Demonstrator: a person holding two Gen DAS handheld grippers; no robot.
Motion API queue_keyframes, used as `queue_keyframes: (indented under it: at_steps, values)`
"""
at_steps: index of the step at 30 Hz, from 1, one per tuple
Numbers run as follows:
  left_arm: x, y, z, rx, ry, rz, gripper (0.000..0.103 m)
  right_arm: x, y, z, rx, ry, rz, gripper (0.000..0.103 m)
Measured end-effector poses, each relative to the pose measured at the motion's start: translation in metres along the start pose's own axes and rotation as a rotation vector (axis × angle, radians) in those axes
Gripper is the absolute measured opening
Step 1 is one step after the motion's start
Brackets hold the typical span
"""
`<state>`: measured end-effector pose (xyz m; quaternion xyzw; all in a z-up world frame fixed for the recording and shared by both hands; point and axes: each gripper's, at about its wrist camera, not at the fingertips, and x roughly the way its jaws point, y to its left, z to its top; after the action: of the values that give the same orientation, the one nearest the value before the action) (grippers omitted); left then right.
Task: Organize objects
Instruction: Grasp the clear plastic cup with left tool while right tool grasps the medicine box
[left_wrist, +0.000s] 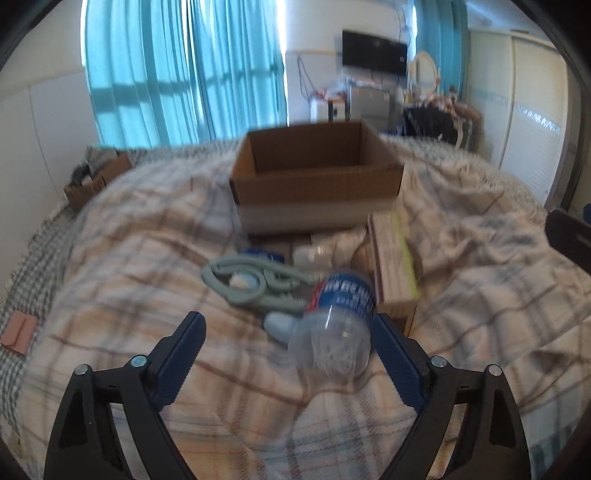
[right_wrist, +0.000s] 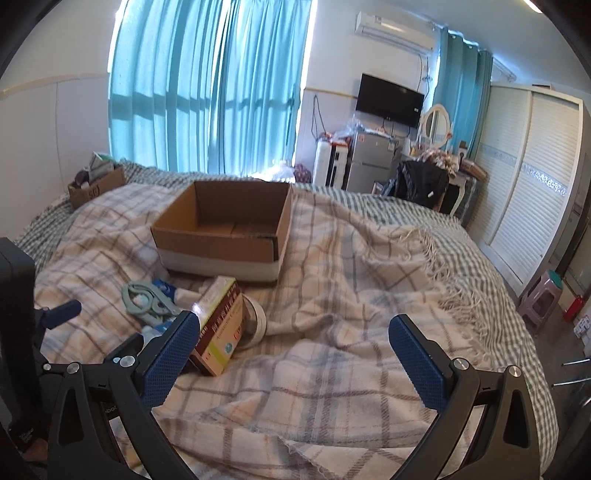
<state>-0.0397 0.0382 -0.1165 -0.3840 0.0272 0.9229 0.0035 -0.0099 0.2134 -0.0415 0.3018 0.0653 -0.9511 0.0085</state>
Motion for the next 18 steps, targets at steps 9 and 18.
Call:
queue_keyframes:
  at_steps: [9, 18]
  values:
    - [0.056, -0.016, -0.001, 0.033, 0.148, -0.108, 0.076, 0.040, -0.010, -0.010, 0.071, 0.099, 0.028, 0.103]
    - [0.014, 0.012, 0.008, -0.044, 0.029, -0.189, 0.067, 0.039, 0.014, -0.002, 0.009, 0.101, 0.017, 0.103]
